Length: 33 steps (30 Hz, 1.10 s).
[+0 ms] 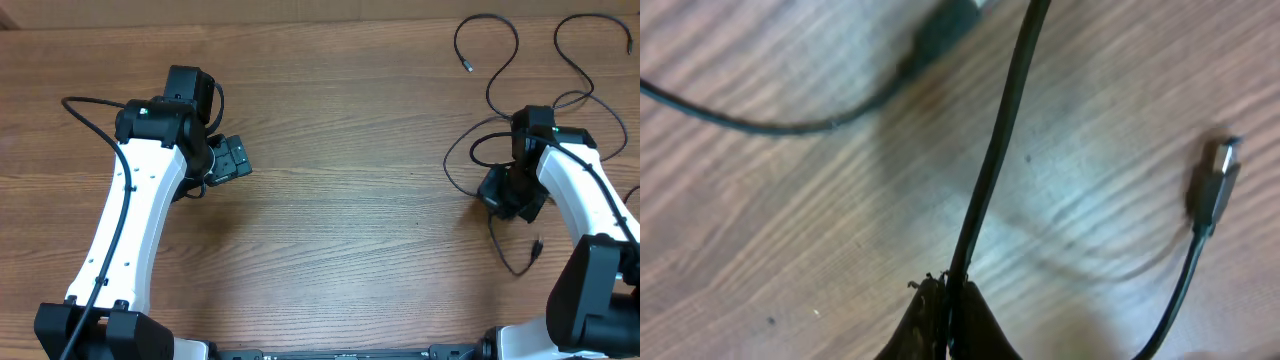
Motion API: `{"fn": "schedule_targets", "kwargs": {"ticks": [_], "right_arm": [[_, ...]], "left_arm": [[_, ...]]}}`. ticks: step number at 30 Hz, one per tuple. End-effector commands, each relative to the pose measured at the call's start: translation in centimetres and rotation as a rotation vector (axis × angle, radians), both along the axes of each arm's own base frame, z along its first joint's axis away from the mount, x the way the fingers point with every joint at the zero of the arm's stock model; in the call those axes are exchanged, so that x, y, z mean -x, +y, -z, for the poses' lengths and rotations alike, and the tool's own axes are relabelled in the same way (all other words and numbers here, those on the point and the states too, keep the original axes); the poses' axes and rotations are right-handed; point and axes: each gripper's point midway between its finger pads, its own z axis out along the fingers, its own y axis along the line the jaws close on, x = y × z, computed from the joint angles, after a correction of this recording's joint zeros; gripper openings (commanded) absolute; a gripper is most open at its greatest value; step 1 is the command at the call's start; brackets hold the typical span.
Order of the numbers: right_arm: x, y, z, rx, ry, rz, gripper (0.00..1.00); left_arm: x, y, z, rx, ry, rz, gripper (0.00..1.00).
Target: Untangle cables
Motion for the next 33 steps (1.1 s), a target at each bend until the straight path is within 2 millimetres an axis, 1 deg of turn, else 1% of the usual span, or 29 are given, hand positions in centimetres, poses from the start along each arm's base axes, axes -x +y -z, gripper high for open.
{"fn": "schedule_targets", "kwargs": {"ticks": [1,5,8,17,20,24,30,33], "right_arm": [[0.2,0.7,-0.7,-0.038,-0.014,0.009,0.04],[1.5,1.6,0.0,-0.085,0.026,0.015,0.04],[1.9,1.8,0.5,-0.095,0.037,0.038,0.04],[0.7,1.9,2.0,-0.102,-0.035,0.035,0.04],[0.3,2.6,2.3,-0.14,-0.057,0.033,0.04],[0.8,3.5,2.8,-0.186,-0.049,0.034,0.04],[2.0,4.1,3.9,-0.191,-0.024,-0.061,0.04],[1.8,4.1,4.1,-0.196,-0.032,-0.062,0.04]], "left_arm": [[-0.4,0.3,-0.3,-0.014,-0.018,0.013,0.99],[-0.4,0.3,-0.3,-0.014,-0.015,0.013,1.0],[-0.3,0.3,-0.3,-0.014,-0.014,0.013,1.0],[-0.6,0.3,-0.3,-0.013,-0.022,0.013,1.0],[-0.6,0.3,-0.4,-0.013,-0.026,0.013,1.0],[-0.6,0.3,-0.4,-0.013,-0.025,0.013,0.99],[-0.6,0.3,-0.4,-0.013,-0.026,0.013,1.0],[-0.6,0.3,-0.3,-0.013,-0.025,0.013,1.0]]}}
